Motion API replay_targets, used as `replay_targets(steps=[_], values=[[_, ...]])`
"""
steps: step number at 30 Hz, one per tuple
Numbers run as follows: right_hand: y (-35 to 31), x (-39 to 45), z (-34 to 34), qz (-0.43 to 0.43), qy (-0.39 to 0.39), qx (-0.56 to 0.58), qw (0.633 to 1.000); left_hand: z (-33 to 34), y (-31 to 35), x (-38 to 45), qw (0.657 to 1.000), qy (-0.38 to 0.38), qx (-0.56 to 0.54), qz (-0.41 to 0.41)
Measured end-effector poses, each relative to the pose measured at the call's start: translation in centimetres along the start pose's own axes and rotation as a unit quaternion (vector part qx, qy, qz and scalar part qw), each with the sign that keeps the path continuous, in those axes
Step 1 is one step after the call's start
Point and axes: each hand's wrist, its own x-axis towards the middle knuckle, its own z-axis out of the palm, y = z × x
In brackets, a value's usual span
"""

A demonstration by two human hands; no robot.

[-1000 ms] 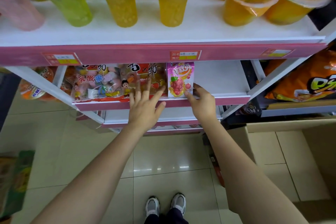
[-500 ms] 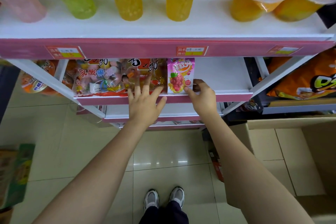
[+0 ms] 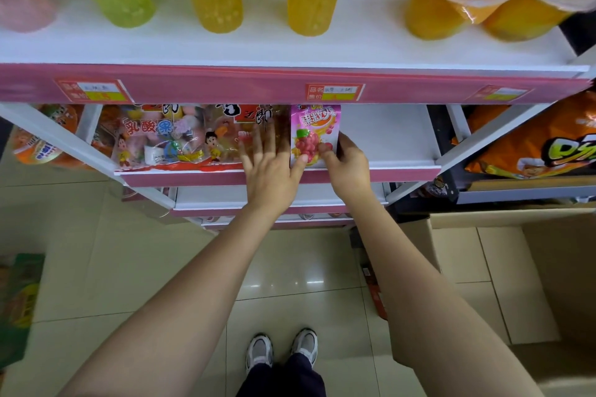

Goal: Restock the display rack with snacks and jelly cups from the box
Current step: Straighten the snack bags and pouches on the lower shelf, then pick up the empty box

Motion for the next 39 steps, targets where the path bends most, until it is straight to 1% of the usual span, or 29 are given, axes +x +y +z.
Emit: replay_targets(steps=[4, 8, 12, 16, 18, 21, 24, 27, 30, 32, 35, 37, 39], values=[[0.3, 0.3, -0.1, -0.007, -0.013, 0.014, 1.000, 0.8, 0.2, 0.1, 1.000, 0.010, 0.006, -0.014], [0.4, 0.2, -0.2, -0.024, -0.016, -0.025, 0.999, 1.2, -0.2, -0.1, 1.000, 0.015, 0.021, -0.008], [0.8, 0.2, -0.4, -0.050, -0.039, -0.070, 0.995, 1.4, -1.0, -0.2, 0.999, 0.022, 0.023, 0.010], [1.3, 0.3, -0.1, -0.057, -0.027, -0.092, 0.994, 1.9, -1.2, -0.1, 0.999, 0.037, 0.034, 0.018], [1.3, 0.1, -0.1, -0.048, -0.031, -0.088, 0.995, 1.6, -1.1, -0.2, 0.999, 0.028, 0.026, 0.017], [0.4, -1.9, -0.9, -0.045, -0.043, -0.084, 0.995, 0.0, -1.2, -0.9, 1.000, -0.013, -0.001, 0.019], [-0.7, -6.6, -3.8, -0.030, -0.043, -0.109, 0.993, -3.1, -0.3, -3.3, 0.999, -0.014, -0.037, 0.013], [-0.2, -12.8, -7.7, -0.018, -0.063, -0.135, 0.989, -5.8, 2.4, -7.9, 0.994, -0.015, -0.096, 0.045], [2.7, -17.9, -12.0, 0.018, -0.096, -0.205, 0.974, -6.1, 6.3, -12.0, 0.985, -0.078, -0.139, 0.067], [5.4, -20.0, -15.1, 0.069, -0.105, -0.227, 0.966, -4.6, 9.1, -13.7, 0.979, -0.127, -0.141, 0.075], [9.5, -21.2, -19.8, 0.134, -0.077, -0.233, 0.960, -0.6, 13.6, -15.3, 0.973, -0.172, -0.121, 0.099], [12.3, -20.4, -22.9, 0.136, -0.051, -0.239, 0.960, 3.1, 16.6, -15.9, 0.969, -0.198, -0.104, 0.105], [15.7, -18.7, -26.3, 0.108, -0.041, -0.257, 0.959, 7.5, 19.7, -16.5, 0.967, -0.220, -0.095, 0.084]])
